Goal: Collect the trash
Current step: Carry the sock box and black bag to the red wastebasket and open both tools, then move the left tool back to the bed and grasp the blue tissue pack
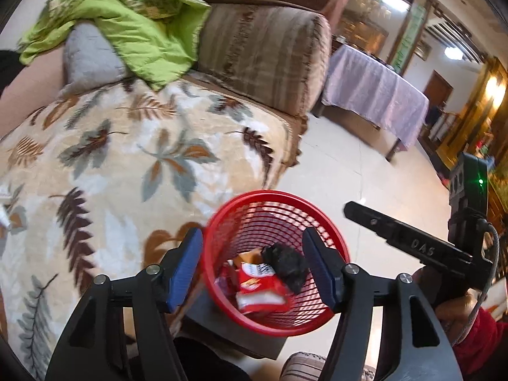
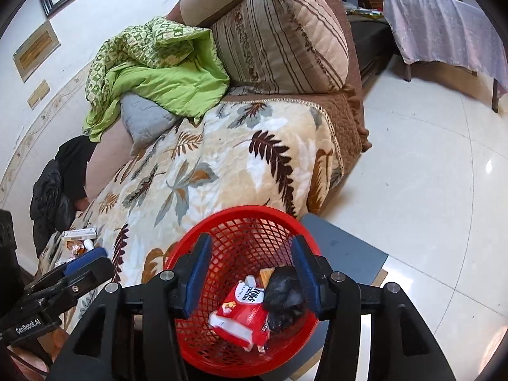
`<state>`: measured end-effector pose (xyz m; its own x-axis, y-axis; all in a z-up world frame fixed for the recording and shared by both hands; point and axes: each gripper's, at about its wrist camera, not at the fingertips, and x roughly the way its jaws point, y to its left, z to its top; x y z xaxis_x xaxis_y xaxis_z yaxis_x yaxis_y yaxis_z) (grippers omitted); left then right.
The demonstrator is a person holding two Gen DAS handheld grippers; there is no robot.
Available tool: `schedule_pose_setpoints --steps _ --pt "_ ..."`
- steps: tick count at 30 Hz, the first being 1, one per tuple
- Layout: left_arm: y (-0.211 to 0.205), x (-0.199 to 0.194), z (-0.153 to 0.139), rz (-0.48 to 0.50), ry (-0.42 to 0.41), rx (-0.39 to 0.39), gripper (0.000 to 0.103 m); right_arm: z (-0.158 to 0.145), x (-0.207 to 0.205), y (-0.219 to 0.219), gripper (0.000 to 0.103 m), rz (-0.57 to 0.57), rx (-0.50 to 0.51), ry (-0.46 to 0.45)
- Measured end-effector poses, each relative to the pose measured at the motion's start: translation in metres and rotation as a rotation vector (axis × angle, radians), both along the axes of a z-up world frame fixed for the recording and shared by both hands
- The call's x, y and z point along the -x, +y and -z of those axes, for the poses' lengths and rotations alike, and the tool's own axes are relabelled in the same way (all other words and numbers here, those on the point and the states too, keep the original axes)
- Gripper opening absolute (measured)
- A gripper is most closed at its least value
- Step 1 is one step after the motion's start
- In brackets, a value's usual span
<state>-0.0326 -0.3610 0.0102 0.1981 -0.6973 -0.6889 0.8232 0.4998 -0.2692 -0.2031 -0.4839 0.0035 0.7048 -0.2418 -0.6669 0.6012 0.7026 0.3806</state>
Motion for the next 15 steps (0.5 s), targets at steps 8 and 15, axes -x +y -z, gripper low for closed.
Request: schedule_pose_setpoints --steps 8,15 --pt "0.069 -0.032 0.000 -0.150 -0.056 -0.005 0.065 -0.006 -0.038 0.036 0.057 -0.120 -0.002 -0.027" --pt "0.132 -0.059 0.001 -0.278 -0.061 0.003 0.065 -0.005 -0.075 0.086 0.057 -0.259 0.033 -0.018"
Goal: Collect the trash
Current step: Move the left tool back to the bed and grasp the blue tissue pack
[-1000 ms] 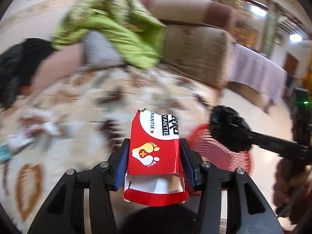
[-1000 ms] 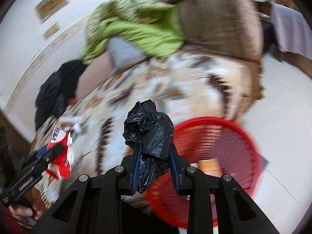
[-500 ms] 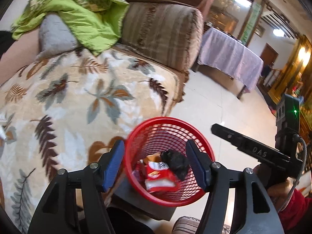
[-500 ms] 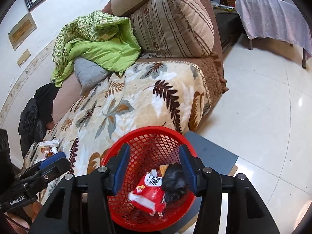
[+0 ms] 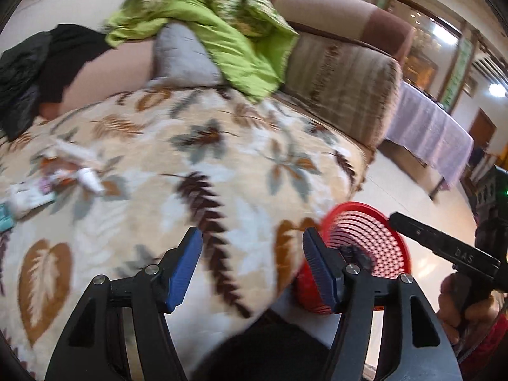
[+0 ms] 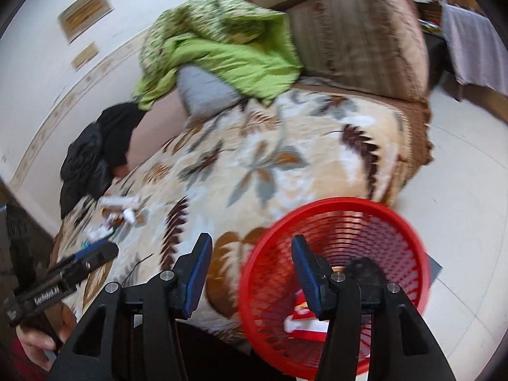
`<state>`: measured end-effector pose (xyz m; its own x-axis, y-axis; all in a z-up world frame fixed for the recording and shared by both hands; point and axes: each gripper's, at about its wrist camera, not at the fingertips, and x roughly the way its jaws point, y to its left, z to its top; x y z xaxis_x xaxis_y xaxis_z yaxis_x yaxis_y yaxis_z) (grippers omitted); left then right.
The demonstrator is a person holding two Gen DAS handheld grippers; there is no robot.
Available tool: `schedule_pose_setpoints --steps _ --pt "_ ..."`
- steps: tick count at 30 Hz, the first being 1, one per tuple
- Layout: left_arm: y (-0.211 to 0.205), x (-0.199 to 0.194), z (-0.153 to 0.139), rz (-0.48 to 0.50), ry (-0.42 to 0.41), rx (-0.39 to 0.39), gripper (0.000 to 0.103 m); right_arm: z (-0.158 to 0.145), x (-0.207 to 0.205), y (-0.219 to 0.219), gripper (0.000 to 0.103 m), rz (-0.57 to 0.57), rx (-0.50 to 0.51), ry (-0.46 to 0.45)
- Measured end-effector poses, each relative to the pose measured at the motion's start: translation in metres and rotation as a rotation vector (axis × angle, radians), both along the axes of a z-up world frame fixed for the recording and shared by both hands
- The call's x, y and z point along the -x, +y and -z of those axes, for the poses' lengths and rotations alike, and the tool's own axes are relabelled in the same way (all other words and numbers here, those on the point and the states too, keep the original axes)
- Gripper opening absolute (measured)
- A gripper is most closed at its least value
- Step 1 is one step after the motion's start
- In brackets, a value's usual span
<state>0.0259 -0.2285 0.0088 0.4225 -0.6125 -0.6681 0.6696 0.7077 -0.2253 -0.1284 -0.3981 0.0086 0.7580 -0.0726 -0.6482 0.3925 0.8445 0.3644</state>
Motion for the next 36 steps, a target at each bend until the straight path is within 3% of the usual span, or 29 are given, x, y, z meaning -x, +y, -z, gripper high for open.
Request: schedule_pose_setpoints --steps 14,19,24,26,28,30,36 --pt "0.190 -0.051 0.024 -0.399 0.005 -0.059 0.065 0.016 -0.110 0.110 0.057 -0.317 -0.012 0.045" --pt "0.245 -0.094 0.024 -0.543 0.001 -0.074 0.065 0.020 -0.152 0.161 0.057 -0.426 0.019 0.042" --pt "0.271 -0.150 0.028 -0.605 0.019 -0.084 0.065 0.044 -0.173 0.189 0.057 -0.486 0.031 0.079" --pt "0.280 -0.175 0.030 -0.628 0.038 -0.061 0.065 0.055 -0.173 0.192 0.057 -0.500 0.028 0.110" --pt "0.287 -0.202 0.034 -0.641 0.058 -0.012 0.065 0.051 -0.170 0.190 0.057 -0.505 0.023 0.066" --pt "0.292 -0.228 0.042 -0.650 0.093 0.025 0.065 0.054 -0.171 0.187 0.057 -0.506 0.010 0.078" --pt "0.305 -0.292 0.077 -0.667 0.258 0.151 0.065 0.055 -0.178 0.185 0.057 -0.506 -0.022 0.087"
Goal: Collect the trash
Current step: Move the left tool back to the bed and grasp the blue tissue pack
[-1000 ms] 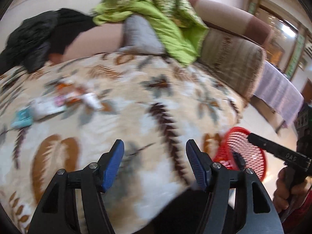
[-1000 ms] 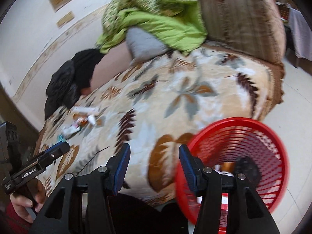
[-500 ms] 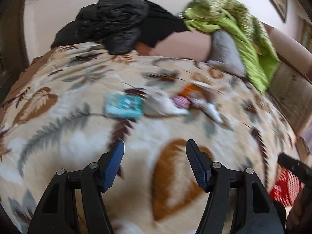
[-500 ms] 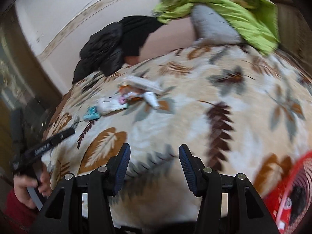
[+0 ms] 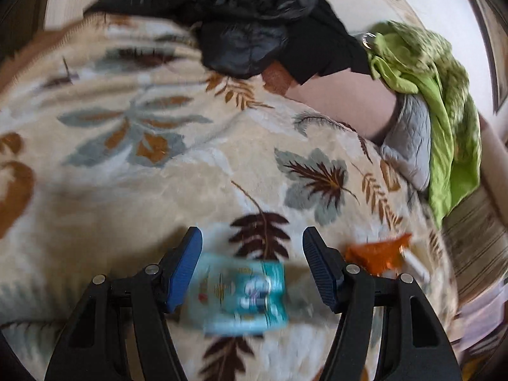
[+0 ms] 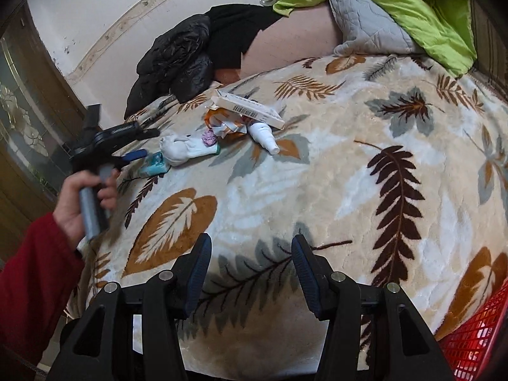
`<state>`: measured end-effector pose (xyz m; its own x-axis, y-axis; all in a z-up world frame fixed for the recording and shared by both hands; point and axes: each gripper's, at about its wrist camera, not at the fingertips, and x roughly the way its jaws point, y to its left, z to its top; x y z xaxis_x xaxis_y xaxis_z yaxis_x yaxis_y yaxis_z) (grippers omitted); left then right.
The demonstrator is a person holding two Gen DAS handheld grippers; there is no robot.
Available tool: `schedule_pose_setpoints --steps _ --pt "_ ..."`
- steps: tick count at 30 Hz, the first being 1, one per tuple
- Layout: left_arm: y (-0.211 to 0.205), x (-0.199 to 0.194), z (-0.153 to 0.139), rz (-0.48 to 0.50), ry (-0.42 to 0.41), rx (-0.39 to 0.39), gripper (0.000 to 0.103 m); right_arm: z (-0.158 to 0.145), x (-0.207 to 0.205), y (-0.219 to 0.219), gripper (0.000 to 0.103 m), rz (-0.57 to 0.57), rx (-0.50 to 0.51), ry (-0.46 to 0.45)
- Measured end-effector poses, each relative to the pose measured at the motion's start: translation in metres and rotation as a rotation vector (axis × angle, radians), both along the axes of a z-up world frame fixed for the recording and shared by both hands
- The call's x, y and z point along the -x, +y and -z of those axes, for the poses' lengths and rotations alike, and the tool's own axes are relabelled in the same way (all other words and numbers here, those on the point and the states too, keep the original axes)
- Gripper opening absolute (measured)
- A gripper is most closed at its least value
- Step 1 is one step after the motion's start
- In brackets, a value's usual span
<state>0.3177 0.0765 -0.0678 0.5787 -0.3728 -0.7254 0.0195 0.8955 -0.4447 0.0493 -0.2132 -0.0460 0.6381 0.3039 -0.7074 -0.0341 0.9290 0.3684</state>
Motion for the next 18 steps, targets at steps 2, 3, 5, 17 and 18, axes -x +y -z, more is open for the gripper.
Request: schedule_pose_setpoints --steps 2,3,5,17,18 --pt "0.000 -0.006 0.007 0.013 0.032 -0.004 0.065 0.000 0.000 0.000 0.057 -0.003 -0.002 -0.003" --pt "-0.002 -0.004 0.007 0.038 0.029 -0.011 0.065 0.000 -0.001 0.000 0.057 -0.006 -0.006 -0.004" --pt "-0.009 0.005 0.005 0.125 0.025 -0.039 0.065 0.000 -0.001 -0.001 0.057 -0.005 -0.012 -0.006" --pt "-0.065 0.118 0.002 0.595 0.010 -0.288 0.076 0.000 0.000 -0.005 0.057 0.000 -0.047 -0.014" --pt "-0.069 0.123 0.004 0.607 0.007 -0.316 0.076 0.000 0.000 -0.005 0.057 0.000 -0.047 -0.015"
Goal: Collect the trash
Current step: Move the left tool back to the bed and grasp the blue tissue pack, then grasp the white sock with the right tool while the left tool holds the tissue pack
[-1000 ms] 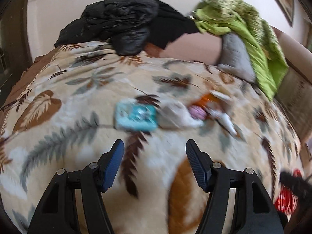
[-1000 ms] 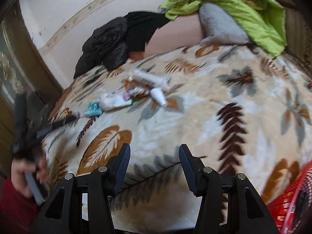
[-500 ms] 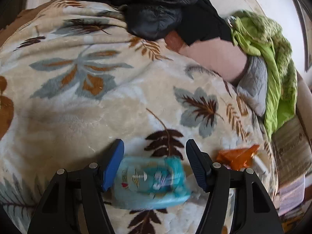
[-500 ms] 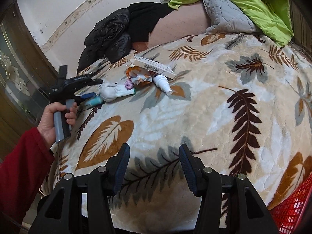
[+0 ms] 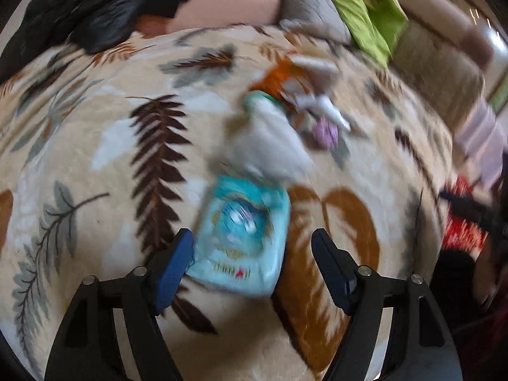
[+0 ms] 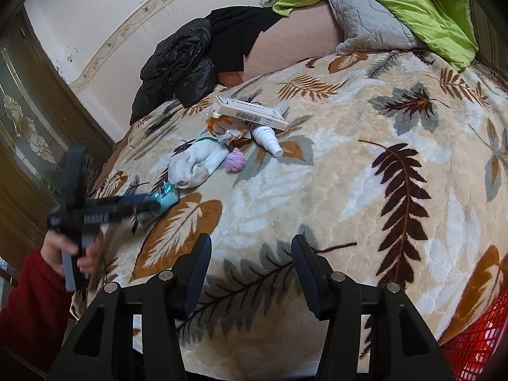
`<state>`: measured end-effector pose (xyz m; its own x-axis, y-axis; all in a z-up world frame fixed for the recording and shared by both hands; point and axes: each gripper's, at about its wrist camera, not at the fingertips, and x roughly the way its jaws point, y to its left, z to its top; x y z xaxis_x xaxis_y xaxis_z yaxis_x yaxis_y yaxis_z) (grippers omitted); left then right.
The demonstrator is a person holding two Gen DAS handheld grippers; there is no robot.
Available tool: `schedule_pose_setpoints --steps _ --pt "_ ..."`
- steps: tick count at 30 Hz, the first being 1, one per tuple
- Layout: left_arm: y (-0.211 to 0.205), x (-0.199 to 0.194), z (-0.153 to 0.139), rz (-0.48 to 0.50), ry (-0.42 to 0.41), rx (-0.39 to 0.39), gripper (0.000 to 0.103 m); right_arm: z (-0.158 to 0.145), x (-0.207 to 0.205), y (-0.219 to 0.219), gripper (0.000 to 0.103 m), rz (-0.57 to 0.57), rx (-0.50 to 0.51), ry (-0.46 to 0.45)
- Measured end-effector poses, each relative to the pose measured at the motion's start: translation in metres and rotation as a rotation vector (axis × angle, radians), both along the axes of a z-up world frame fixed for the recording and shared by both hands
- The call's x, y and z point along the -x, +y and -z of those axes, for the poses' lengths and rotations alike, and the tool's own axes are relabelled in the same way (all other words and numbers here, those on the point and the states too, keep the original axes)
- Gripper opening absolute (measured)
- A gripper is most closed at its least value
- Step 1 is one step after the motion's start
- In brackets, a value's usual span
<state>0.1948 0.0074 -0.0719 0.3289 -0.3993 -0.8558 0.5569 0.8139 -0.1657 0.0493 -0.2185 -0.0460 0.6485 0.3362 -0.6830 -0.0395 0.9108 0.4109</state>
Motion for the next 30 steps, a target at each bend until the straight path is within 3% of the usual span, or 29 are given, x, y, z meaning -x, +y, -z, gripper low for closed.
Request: schedule_pose_setpoints --steps 4,8,13,21,24,30 --pt "-0.006 -0.001 0.008 -0.109 -0.033 -0.030 0.073 -0.001 0.001 0.001 0.057 0.003 0.001 -0.004" --pt "-0.007 -0.008 0.010 -0.246 -0.065 -0.031 0.048 -0.003 0.004 0.002 0.057 0.008 0.014 -0.013" --pt "0.005 0.011 0.002 -0.381 -0.082 0.040 0.034 -0.003 0.006 -0.001 0.057 0.017 0.017 -0.010" --pt "0.029 0.078 -0.022 -0.553 -0.159 0.117 0.034 -0.002 -0.015 0.019 0.057 -0.046 0.015 0.055" --pt "0.036 0.084 -0.027 -0.602 -0.221 0.091 0.034 -0.006 -0.040 0.036 0.057 -0.073 -0.053 0.092" --pt "0.052 0.080 -0.029 -0.662 -0.258 0.094 0.034 -0.001 -0.113 0.076 0.064 -0.060 -0.114 0.161"
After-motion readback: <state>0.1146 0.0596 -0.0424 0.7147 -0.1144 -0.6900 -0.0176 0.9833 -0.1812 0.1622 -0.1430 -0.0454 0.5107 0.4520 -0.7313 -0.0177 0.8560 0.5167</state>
